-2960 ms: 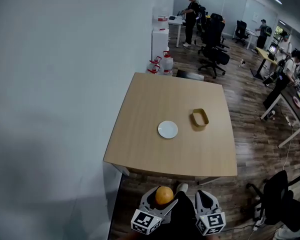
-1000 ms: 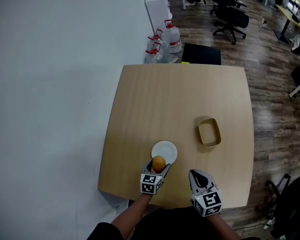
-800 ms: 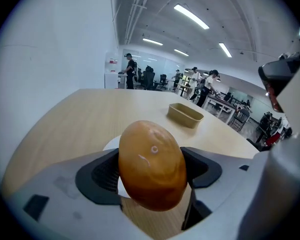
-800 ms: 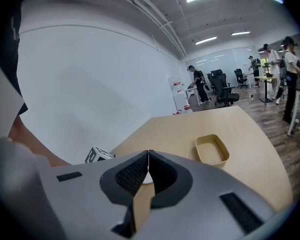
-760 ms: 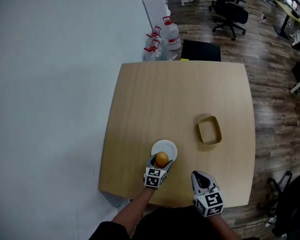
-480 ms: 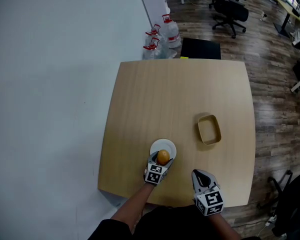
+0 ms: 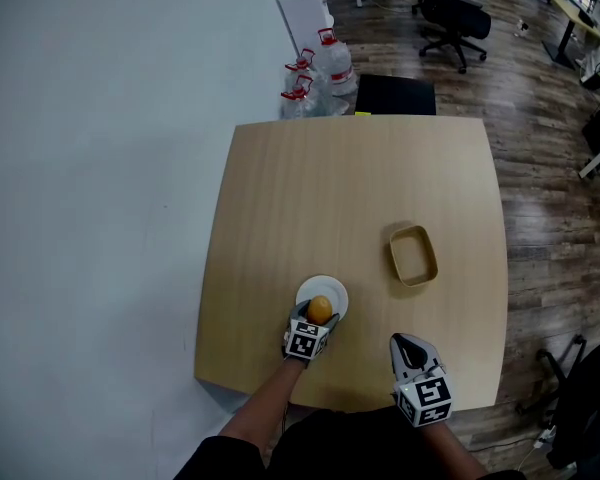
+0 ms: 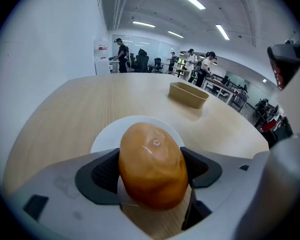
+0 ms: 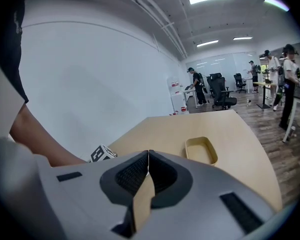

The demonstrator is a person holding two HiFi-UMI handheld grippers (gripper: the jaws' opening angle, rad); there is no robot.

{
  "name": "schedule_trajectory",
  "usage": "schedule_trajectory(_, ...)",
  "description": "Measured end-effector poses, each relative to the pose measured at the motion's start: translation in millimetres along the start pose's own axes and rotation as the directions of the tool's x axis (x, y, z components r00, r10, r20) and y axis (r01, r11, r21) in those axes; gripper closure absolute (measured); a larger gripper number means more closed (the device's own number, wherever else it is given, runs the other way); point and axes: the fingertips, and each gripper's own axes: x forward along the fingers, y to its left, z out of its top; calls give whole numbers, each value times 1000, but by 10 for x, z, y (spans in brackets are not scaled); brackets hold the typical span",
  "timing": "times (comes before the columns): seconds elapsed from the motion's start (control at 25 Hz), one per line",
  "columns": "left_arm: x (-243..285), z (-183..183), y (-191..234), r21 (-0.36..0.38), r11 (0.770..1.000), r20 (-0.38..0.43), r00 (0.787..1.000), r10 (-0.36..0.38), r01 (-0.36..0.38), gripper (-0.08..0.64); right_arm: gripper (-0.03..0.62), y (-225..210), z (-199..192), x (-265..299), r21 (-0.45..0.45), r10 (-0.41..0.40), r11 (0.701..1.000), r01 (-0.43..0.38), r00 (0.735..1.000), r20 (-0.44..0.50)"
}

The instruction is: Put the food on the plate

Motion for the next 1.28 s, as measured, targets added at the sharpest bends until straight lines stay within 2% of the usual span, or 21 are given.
schedule_trajectory(0.16,-56,50,29,-49,999,25,1000,9,-8,221,532,18,9,-24,-3,7,1000,-7,1000,15)
schedule_trajectory(0.4,-232,130,38,-25,999,63,998,29,-27,215,532,67,46,-90,-14,22,1000,-21,999,48)
schedule_trajectory(0.76,-723,359,-1,-47,999,210,977,35,-26,215,532,300,128,-241,-37,7,999,-4,995,97)
schedule_trajectory(0.92,-1136,332,-205,-57,998,291,956,28,-12,215,532,541,83,-433,-105,7,994,5,994,107)
schedule_trajectory(1.08,-1714,221,-513,-30,999,376,926,4,8,215,532,817,41,-644,-123,14,992,2,992,129)
schedule_trajectory(1.2,-2246,128,-726,32,999,453,892,-9,-6,215,532,1017,-38,-811,-141,21,990,-3,992,127)
schedule_trajectory(1.28,-2616,65,-812,23,1000,507,862,-3,-10,215,532,1129,-81,-915,-164,19,986,2,991,132)
